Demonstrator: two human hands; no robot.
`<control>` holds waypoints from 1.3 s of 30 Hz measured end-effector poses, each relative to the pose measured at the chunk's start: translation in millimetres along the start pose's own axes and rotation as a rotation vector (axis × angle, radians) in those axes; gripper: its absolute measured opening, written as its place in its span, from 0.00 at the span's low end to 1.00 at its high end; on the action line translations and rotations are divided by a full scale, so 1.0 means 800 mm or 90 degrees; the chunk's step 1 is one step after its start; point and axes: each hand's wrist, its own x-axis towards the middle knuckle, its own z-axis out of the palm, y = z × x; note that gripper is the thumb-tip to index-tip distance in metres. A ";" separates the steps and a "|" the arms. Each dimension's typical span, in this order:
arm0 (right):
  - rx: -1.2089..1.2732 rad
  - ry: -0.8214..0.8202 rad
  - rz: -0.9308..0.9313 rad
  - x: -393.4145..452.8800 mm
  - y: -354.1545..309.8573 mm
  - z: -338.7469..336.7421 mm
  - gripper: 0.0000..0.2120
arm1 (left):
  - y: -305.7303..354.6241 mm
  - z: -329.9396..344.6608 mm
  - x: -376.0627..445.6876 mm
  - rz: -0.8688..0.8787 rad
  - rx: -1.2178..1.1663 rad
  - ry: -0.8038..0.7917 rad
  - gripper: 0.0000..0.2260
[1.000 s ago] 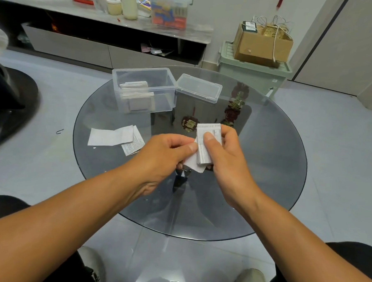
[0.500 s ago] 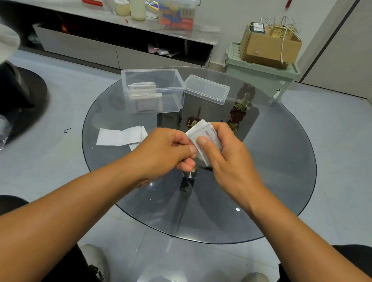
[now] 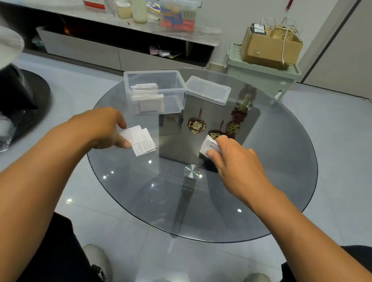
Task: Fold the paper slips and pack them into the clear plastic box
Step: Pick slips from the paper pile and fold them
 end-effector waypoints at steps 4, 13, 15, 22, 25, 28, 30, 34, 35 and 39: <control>0.097 0.008 0.002 -0.006 -0.002 -0.002 0.12 | 0.012 0.005 -0.003 0.037 -0.041 -0.005 0.12; 0.583 0.051 0.127 -0.002 -0.010 0.003 0.13 | 0.061 0.032 -0.028 0.165 -0.561 -0.067 0.06; 0.704 0.026 0.159 0.000 -0.011 0.001 0.13 | 0.075 0.043 -0.036 0.200 -0.650 -0.128 0.11; 0.959 -0.094 0.228 0.000 -0.013 -0.005 0.15 | 0.103 0.072 -0.050 0.282 -0.632 0.010 0.11; 0.937 -0.097 0.198 -0.001 -0.016 -0.003 0.15 | 0.112 0.082 -0.061 0.306 -0.651 0.083 0.11; 0.878 -0.073 0.186 0.000 -0.019 0.003 0.10 | 0.117 0.083 -0.066 0.326 -0.703 0.046 0.12; 0.827 0.007 0.189 0.002 -0.017 0.007 0.06 | 0.116 0.076 -0.067 0.363 -0.712 -0.019 0.14; 0.489 0.161 0.074 0.004 0.004 -0.005 0.06 | 0.089 0.048 -0.042 0.298 -0.550 0.060 0.20; 0.340 0.138 0.037 0.003 0.009 -0.007 0.08 | 0.078 0.042 -0.031 0.251 -0.459 0.106 0.19; -0.015 0.011 -0.044 0.000 0.001 0.001 0.07 | 0.040 0.038 0.001 0.081 -0.158 0.093 0.31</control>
